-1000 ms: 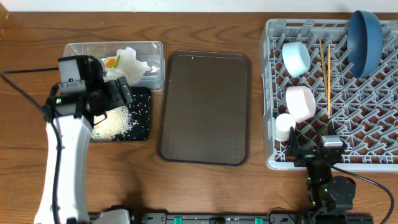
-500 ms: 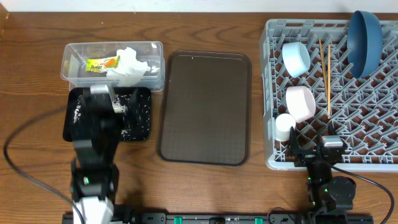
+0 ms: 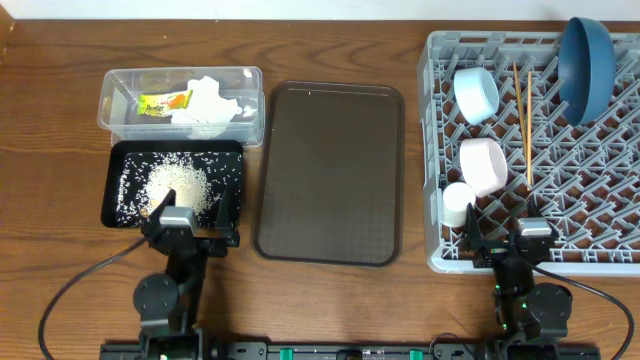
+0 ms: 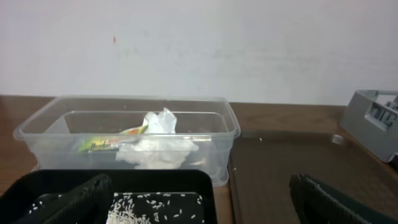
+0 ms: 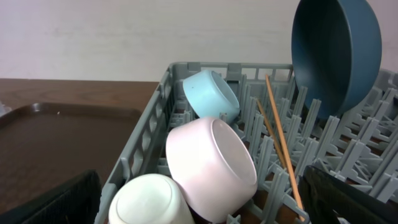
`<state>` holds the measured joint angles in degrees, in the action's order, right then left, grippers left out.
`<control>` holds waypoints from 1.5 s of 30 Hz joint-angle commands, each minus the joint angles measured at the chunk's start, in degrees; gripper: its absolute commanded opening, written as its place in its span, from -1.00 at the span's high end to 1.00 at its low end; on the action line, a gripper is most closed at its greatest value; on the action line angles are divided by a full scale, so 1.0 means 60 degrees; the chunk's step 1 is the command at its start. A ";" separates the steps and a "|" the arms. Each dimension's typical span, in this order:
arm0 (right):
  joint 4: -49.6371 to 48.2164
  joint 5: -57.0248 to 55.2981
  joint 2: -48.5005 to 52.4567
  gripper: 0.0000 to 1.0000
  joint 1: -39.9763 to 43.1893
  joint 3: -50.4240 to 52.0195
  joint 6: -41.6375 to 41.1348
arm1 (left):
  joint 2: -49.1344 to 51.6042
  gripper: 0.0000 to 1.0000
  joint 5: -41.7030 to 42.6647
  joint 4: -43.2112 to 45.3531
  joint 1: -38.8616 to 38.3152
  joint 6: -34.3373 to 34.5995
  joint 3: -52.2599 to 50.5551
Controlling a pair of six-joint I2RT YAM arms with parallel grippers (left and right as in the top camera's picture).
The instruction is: Sort waste into correct bins and load items into the dishwasher rack
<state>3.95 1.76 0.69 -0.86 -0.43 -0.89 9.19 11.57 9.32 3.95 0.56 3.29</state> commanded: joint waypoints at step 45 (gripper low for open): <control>0.0025 -0.0007 -0.0069 -0.98 0.0007 0.0018 -0.0131 | -0.1475 -0.86 -0.0084 -0.2058 -0.0029 -0.0557 -0.0510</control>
<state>3.95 1.76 0.69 -0.86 -0.43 -0.89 0.60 10.50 -0.45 3.95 -1.98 0.82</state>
